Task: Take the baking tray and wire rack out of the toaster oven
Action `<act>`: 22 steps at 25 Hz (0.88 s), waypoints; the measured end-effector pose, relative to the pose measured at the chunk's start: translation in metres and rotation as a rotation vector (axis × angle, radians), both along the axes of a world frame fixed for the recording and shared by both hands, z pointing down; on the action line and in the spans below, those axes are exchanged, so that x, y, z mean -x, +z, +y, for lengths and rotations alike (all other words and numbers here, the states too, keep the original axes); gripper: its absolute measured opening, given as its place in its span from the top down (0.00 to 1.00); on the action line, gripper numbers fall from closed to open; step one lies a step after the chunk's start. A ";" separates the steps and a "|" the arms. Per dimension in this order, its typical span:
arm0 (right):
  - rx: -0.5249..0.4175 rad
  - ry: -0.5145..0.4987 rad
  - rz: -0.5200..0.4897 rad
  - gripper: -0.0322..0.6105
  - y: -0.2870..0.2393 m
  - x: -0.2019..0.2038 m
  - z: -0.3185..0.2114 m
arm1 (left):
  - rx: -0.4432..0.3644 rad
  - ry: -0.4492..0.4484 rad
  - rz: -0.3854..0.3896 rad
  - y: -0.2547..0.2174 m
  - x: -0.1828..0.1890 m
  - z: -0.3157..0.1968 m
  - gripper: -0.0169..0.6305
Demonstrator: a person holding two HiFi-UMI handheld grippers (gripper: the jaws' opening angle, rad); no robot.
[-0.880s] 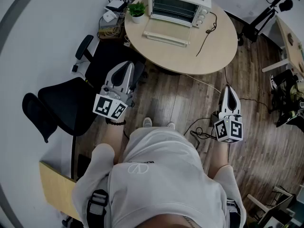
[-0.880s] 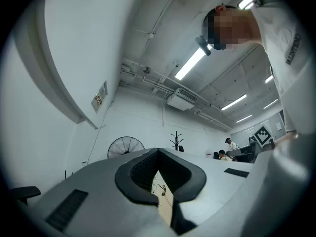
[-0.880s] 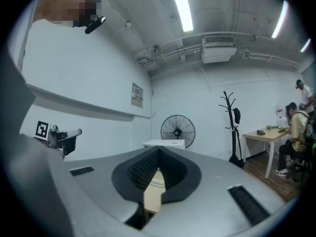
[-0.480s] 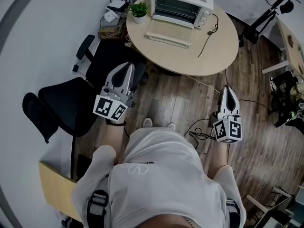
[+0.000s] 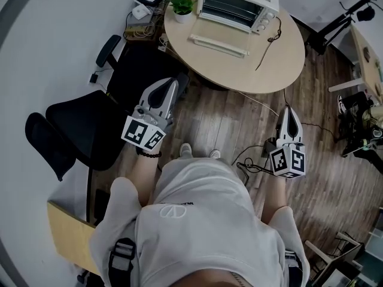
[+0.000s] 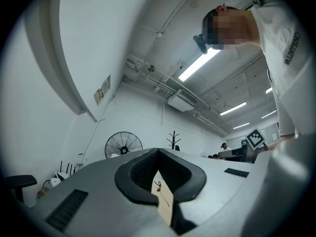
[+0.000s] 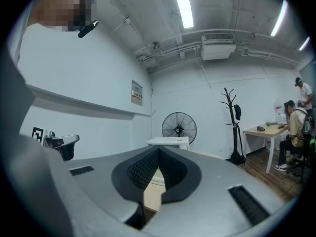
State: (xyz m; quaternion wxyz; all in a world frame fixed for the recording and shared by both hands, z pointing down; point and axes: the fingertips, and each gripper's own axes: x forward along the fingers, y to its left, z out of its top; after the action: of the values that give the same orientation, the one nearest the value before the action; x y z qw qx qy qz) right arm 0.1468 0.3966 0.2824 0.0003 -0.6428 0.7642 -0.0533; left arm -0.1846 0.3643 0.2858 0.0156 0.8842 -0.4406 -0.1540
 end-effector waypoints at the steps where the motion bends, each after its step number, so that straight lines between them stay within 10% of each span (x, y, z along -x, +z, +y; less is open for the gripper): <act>1: 0.001 0.002 0.006 0.96 0.001 0.005 0.000 | 0.006 0.010 0.003 0.004 0.002 0.000 0.97; 22: 0.036 0.007 -0.051 0.96 0.031 0.024 -0.027 | 0.058 0.104 0.004 0.028 -0.015 -0.022 0.97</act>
State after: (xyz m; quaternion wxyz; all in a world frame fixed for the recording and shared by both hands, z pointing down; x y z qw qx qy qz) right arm 0.1225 0.3692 0.3137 0.0083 -0.6438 0.7606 -0.0835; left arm -0.1693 0.3428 0.3143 0.0501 0.9049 -0.3981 -0.1419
